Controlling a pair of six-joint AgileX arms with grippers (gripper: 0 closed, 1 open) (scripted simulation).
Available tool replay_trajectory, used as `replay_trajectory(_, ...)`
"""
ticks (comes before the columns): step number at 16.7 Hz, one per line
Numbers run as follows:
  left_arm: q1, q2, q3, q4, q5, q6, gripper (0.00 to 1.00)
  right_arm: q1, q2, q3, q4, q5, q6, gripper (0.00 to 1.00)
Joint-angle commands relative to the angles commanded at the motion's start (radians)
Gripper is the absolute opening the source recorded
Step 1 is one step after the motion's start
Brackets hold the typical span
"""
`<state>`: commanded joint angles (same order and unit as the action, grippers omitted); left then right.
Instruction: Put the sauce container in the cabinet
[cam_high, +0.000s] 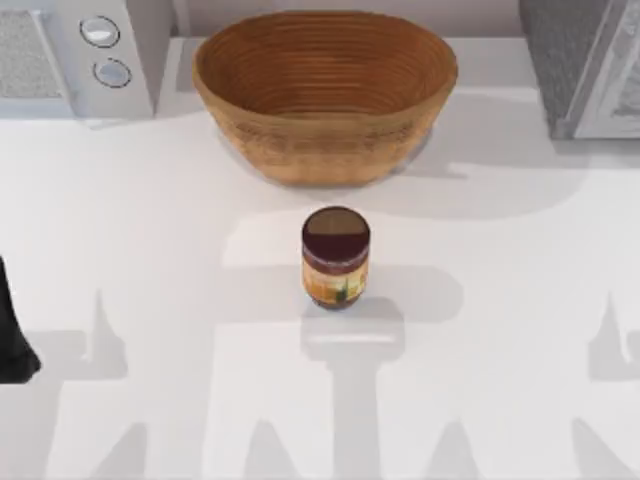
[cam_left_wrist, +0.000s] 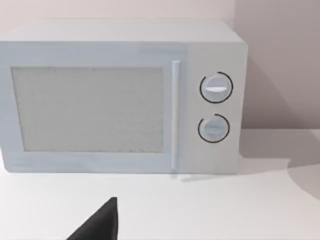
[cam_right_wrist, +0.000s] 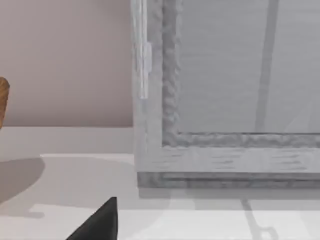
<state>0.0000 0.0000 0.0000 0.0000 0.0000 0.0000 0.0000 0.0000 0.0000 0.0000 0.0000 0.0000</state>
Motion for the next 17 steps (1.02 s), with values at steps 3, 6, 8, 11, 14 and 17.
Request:
replay_trajectory(3,0.000,0.000,0.000,0.000,0.000,0.000,1.00,0.003,0.010,0.003,0.002,-0.007,0.000,1.00)
replay_trajectory(6,0.000,0.000,0.000,0.000,0.000,0.000,1.00,0.025,0.097,0.031,0.022,-0.067,-0.004,1.00)
replay_trajectory(8,0.000,0.000,0.000,0.000,0.000,0.000,1.00,0.047,0.199,0.068,0.050,-0.131,-0.013,1.00)
replay_trajectory(11,0.000,0.000,0.000,0.000,0.000,0.000,1.00,0.084,0.411,0.149,0.110,-0.257,-0.038,1.00)
replay_trajectory(14,0.000,0.000,0.000,0.000,0.000,0.000,1.00,0.121,0.674,0.254,0.187,-0.403,-0.079,1.00)
replay_trajectory(17,0.000,0.000,0.000,0.000,0.000,0.000,1.00,0.157,0.972,0.377,0.275,-0.560,-0.136,1.00)
